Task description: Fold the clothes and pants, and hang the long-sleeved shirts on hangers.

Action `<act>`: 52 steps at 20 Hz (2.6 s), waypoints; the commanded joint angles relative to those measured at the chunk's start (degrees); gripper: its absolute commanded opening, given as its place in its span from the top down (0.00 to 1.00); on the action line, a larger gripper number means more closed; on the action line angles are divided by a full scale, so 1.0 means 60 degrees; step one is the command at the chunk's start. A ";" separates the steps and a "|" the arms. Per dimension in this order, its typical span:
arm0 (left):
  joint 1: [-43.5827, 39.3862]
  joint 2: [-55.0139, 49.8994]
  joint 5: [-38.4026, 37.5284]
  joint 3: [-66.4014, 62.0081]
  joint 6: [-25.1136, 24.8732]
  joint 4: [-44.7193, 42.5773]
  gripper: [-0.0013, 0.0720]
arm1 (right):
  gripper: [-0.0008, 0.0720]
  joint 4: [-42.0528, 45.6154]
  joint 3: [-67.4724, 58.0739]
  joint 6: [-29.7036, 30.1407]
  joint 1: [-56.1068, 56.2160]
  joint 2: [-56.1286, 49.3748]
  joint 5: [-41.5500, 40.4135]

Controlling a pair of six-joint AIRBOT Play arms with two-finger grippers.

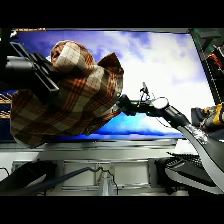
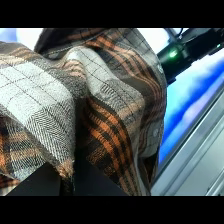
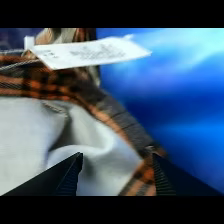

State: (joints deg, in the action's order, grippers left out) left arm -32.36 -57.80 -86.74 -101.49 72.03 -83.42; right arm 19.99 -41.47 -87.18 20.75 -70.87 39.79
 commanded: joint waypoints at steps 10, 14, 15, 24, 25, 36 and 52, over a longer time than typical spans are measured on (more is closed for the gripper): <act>0.0004 -0.0036 0.0073 0.0040 0.0000 -0.0845 0.95 | 0.20 -0.0616 -0.0004 -0.0073 -0.0452 -0.0011 0.1162; 0.0000 -0.0441 0.0299 0.0040 0.0004 -0.0761 0.95 | 0.07 -0.0197 -0.0004 -0.0171 -0.0678 0.0805 0.1883; -0.0007 -0.0539 0.0317 0.0040 0.0007 -0.0619 0.96 | 0.04 -0.0200 -0.0004 -0.0346 -0.0583 0.0911 0.1949; 0.0000 -0.0714 0.0845 0.0036 -0.0004 -0.0415 0.95 | 0.04 0.1727 -0.0004 -0.1588 0.0426 0.0969 0.1705; 0.0000 -0.0718 0.0852 0.0036 -0.0004 -0.0528 0.96 | 0.04 0.2109 -0.0004 -0.1647 0.0364 0.0969 0.1756; -0.0007 -0.0699 0.0856 0.0036 0.0004 0.0025 0.95 | 0.07 0.1916 -0.0007 -0.2568 0.0732 0.0237 0.0364; -0.0004 0.0627 0.1002 0.0036 -0.0004 0.0776 0.95 | 0.94 -0.0018 -0.1279 -0.0546 0.0765 -0.0743 -0.3493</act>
State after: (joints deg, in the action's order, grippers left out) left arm -32.36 -54.37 -81.19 -101.23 72.05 -79.02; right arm 20.23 -45.58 -98.08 26.30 -76.60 21.30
